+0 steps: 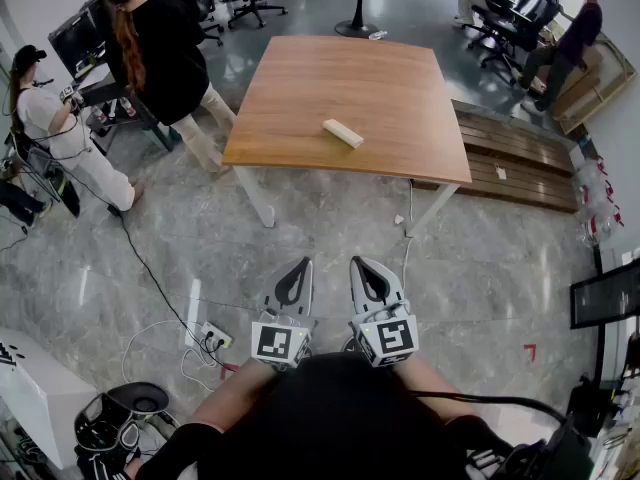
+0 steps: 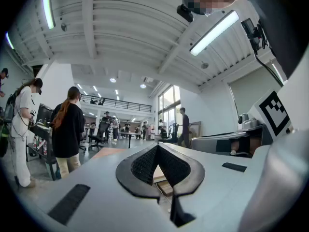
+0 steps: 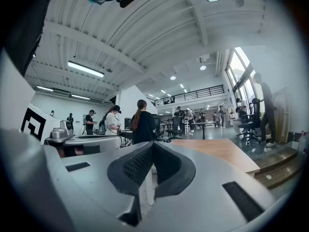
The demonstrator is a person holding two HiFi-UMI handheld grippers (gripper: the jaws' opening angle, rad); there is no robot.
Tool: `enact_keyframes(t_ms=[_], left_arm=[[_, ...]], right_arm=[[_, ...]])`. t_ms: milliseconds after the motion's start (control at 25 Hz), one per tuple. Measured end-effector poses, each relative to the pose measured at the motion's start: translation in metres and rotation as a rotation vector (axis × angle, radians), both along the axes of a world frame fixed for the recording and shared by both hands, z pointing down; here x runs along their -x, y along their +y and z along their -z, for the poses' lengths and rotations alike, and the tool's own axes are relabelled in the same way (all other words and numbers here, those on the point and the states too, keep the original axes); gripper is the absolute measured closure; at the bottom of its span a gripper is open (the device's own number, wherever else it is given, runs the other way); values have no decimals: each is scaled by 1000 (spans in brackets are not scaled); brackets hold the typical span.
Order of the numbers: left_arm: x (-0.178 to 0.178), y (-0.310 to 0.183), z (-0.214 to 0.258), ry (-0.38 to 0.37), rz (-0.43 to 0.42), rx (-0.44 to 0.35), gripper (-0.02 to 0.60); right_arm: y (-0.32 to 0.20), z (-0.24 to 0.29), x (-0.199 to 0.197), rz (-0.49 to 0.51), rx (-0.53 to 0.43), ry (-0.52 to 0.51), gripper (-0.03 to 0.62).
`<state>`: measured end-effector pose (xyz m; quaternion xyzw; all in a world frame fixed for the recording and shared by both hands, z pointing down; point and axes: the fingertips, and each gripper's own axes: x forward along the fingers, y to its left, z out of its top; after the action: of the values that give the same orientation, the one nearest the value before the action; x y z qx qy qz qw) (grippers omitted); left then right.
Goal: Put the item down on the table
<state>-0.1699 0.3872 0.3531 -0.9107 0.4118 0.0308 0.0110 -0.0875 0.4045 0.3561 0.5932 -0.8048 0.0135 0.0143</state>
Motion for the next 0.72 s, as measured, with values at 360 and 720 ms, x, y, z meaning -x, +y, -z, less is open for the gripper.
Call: enact_keyframes(t_ms=[360,720], left_arm=[[-4,-15,-6,-14,-4,-1,578],[-27,-32,-17,-15,12,18,578]], right_arm=[[-13,-1,-6,-3,-4,2,582],[-31,-12,-33,16,30,-65,582]])
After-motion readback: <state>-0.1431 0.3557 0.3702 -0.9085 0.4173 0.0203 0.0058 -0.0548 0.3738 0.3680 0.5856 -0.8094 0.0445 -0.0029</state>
